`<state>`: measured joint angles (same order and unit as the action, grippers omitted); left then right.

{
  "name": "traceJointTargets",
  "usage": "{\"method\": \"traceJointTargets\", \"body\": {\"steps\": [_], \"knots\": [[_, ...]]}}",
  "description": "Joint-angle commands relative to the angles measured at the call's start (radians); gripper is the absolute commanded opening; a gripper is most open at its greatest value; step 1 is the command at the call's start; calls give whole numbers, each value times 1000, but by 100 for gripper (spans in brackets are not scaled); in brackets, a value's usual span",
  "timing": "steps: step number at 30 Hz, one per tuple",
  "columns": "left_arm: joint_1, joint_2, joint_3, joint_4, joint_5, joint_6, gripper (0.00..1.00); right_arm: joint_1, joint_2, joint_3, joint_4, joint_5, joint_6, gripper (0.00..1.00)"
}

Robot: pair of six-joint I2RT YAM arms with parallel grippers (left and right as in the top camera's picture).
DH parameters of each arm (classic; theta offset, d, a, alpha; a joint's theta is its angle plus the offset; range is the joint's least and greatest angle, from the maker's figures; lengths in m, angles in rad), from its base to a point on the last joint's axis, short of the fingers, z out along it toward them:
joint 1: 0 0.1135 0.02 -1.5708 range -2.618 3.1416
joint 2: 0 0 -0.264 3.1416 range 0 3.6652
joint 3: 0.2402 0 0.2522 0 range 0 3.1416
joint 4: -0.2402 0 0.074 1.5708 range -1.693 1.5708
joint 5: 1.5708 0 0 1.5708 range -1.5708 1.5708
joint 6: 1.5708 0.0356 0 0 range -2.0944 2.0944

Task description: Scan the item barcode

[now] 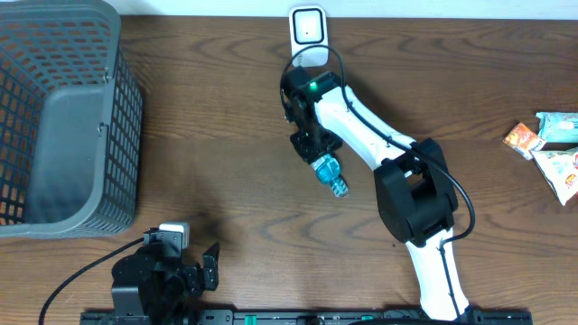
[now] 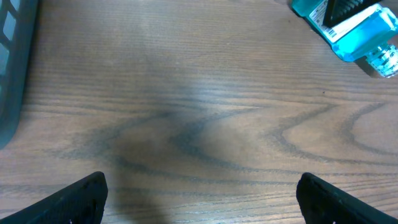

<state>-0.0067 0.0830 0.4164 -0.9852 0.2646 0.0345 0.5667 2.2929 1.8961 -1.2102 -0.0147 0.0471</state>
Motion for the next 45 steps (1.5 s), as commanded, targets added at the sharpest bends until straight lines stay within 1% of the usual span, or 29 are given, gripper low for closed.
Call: {"method": "traceJointTargets", "body": {"steps": [1, 10, 13, 22, 28, 33, 36, 42, 45], "knots": [[5, -3, 9, 0, 12, 14, 97, 3, 0, 56, -16, -23, -6, 40], [5, -3, 9, 0, 12, 14, 97, 3, 0, 56, -20, -93, 4, 38], [5, -3, 9, 0, 12, 14, 97, 4, 0, 56, -20, -95, 5, 35], [5, -3, 9, 0, 12, 14, 97, 5, 0, 25, 8, -120, 4, 30], [5, -3, 9, 0, 12, 14, 97, 5, 0, -44, 86, -174, 4, 33], [5, -3, 9, 0, 12, 14, 97, 5, -3, -44, 99, -176, 4, 37], [5, -3, 9, 0, 12, 14, 97, 5, -3, -44, 99, -177, 5, 36], [5, -3, 9, 0, 12, 14, 97, 5, -3, -44, 101, -179, 14, 36], [5, -3, 9, 0, 12, 14, 97, 5, -6, -38, 100, -179, 27, 40]]}}
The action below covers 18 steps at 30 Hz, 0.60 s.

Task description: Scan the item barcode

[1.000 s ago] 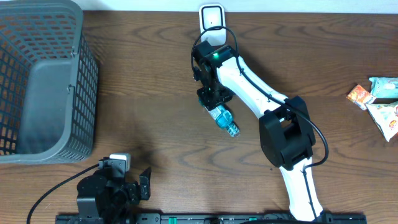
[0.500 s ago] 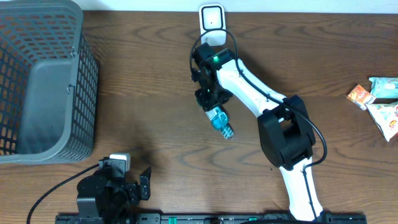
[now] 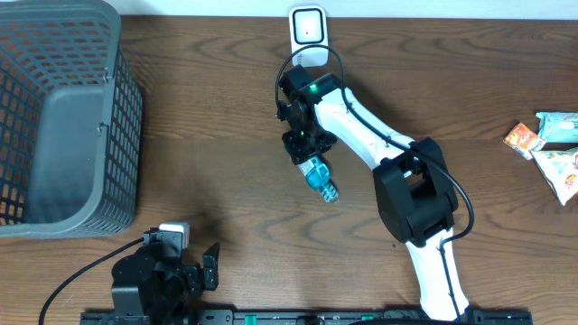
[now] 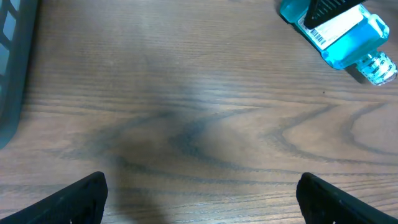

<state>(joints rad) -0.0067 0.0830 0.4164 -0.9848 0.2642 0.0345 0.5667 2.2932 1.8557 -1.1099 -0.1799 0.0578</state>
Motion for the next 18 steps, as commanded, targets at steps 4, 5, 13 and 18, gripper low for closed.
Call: {"method": "traceJointTargets", "body": {"steps": [4, 5, 13, 18], "knots": [[5, -3, 9, -1, 13, 14, 97, 5, -14, 19, 0, -14, 16, 63], [5, -3, 9, 0, 13, 14, 97, 5, -14, 22, 0, -14, 16, 65], [5, -3, 9, -1, 13, 14, 97, 10, -14, 24, 18, -15, 16, 60], [5, -3, 9, 0, 13, 14, 97, 15, -14, 24, 17, -50, 16, 26]]}}
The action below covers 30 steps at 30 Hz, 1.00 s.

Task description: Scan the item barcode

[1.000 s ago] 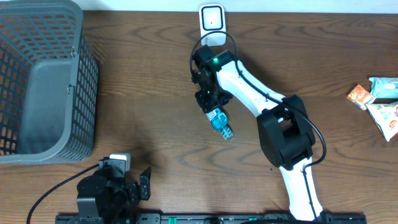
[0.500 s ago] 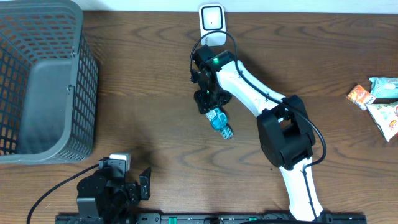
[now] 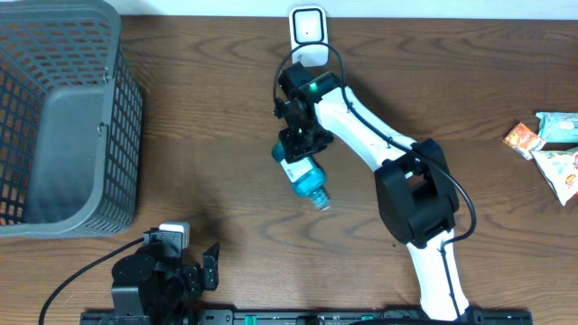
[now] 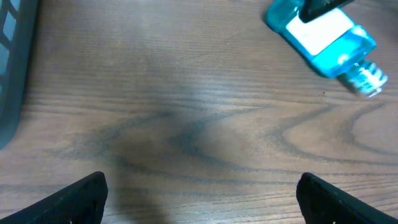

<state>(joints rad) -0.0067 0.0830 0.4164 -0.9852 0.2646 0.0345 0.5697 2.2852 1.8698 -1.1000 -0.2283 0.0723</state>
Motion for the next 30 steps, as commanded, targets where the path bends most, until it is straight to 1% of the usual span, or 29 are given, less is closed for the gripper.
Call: {"method": "traceJointTargets", "body": {"steps": [1, 2, 5, 7, 9, 12, 14, 16, 19, 23, 24, 25, 27, 28, 30], "knots": [[5, -3, 9, 0, 12, 14, 97, 12, -6, 10, 7, -11, 1, 24], [5, -3, 9, 0, 12, 14, 97, 12, -6, 10, 7, -11, 2, 24], [5, -3, 9, 0, 12, 14, 97, 12, -6, 11, 6, -10, 2, 32], [5, -3, 9, 0, 12, 14, 97, 11, -12, 13, -5, -10, 2, 32], [5, -3, 9, 0, 12, 14, 97, 12, -24, 13, -17, -10, 2, 31], [5, -3, 9, 0, 12, 14, 97, 15, -44, 13, -23, -10, 2, 23], [5, -3, 9, 0, 12, 14, 97, 21, -54, 13, -26, -9, 2, 23], [5, -3, 9, 0, 12, 14, 97, 26, -58, 13, -31, -6, 2, 26], [5, -3, 9, 0, 12, 14, 97, 27, -61, 13, -62, -6, 7, 34], [5, -3, 9, 0, 12, 14, 97, 6, -87, 13, -142, -11, 15, 37], [5, -3, 9, 0, 12, 14, 97, -4, -98, 13, -165, -23, 1, 43], [5, -3, 9, 0, 12, 14, 97, -17, -113, 13, -189, -55, -35, 51], [5, -3, 9, 0, 12, 14, 97, -50, -134, 13, -232, -172, -147, 95], [5, -3, 9, 0, 12, 14, 97, -70, -137, 13, -249, -238, -209, 99], [5, -3, 9, 0, 12, 14, 97, -109, -135, 6, -274, -351, -301, 99]]}}
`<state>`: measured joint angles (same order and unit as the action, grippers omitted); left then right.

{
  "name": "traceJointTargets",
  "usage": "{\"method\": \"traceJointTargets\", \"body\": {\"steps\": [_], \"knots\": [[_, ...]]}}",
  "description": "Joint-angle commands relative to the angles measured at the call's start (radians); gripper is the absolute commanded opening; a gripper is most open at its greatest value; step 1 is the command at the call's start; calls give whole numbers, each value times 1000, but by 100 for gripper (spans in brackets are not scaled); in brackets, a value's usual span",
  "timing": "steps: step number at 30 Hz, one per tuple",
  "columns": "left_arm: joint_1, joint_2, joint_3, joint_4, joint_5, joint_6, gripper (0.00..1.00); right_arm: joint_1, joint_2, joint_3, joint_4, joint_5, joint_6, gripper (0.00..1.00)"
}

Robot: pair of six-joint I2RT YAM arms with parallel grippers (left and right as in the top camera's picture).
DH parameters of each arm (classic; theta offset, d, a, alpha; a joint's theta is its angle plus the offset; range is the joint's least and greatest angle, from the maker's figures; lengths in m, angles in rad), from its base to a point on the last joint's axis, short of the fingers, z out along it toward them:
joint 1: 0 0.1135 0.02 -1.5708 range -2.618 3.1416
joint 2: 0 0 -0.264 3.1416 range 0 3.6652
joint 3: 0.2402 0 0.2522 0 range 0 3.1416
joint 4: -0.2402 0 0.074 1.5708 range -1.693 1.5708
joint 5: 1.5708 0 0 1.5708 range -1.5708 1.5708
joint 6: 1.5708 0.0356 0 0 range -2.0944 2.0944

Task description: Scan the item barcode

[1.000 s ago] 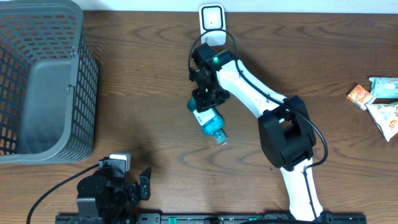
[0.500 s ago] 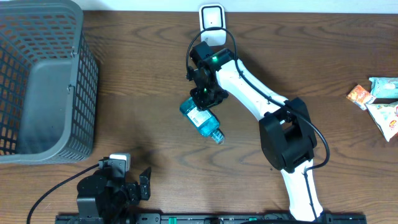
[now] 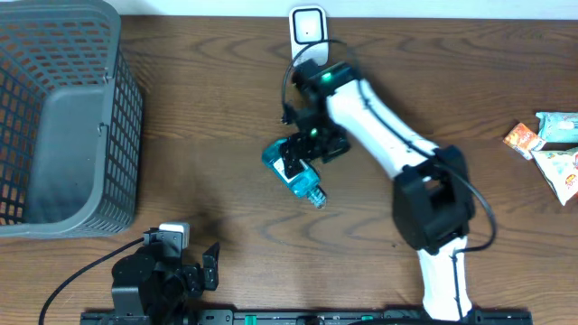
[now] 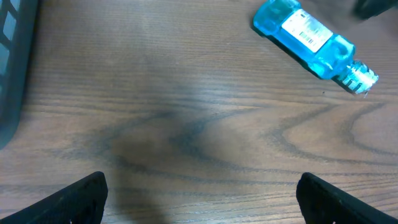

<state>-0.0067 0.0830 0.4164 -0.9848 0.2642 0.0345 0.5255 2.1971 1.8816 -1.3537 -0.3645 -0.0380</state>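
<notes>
A blue bottle (image 3: pixel 291 171) with a white barcode label lies on its side on the table, cap toward the front right. In the left wrist view the bottle (image 4: pixel 309 38) rests free, label up, with nothing gripping it. My right gripper (image 3: pixel 312 144) hovers just above and behind it, open; only a dark corner of it (image 4: pixel 376 6) shows in the left wrist view. The white scanner (image 3: pixel 308 27) stands at the table's back edge. My left gripper (image 4: pixel 202 199) is open near the front edge, well apart from the bottle.
A grey mesh basket (image 3: pixel 63 117) fills the back left. Several snack packets (image 3: pixel 553 149) lie at the far right edge. Bare wood lies between my left gripper and the bottle.
The bottle was held in my right gripper over the table; now it lies flat on the wood, slightly further left, and the gripper has let go and sits above it.
My right gripper held the bottle below the scanner, cap pointing front right. It then stood further left with it at each later moment, the label turning into view. Now the bottle lies released on the table. My left arm stayed still throughout.
</notes>
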Motion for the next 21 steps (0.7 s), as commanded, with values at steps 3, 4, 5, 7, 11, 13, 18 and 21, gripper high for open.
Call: {"method": "traceJointTargets", "body": {"steps": [3, 4, 5, 7, 11, 13, 18, 21], "knots": [[5, -3, 9, -1, 13, 14, 97, -109, -41, -66, -9, -252, -272, 99], [5, -3, 9, -1, 13, 14, 97, -116, -39, -93, -3, -252, -289, 99], [5, -3, 9, -1, 13, 14, 97, -120, -39, -120, 4, -252, -306, 99], [5, -3, 9, -1, 13, 14, 97, -119, -38, -180, 35, -251, -340, 99], [5, -3, 9, -1, 13, 14, 97, -113, -37, -278, 163, -248, -344, 99], [5, -3, 9, -1, 13, 14, 97, -113, -37, -312, 224, -247, -306, 99], [5, -3, 9, 0, 13, 14, 97, -105, -35, -373, 320, -244, -275, 99], [5, -3, 9, -1, 13, 14, 97, -90, -35, -407, 377, -213, -253, 99]]}}
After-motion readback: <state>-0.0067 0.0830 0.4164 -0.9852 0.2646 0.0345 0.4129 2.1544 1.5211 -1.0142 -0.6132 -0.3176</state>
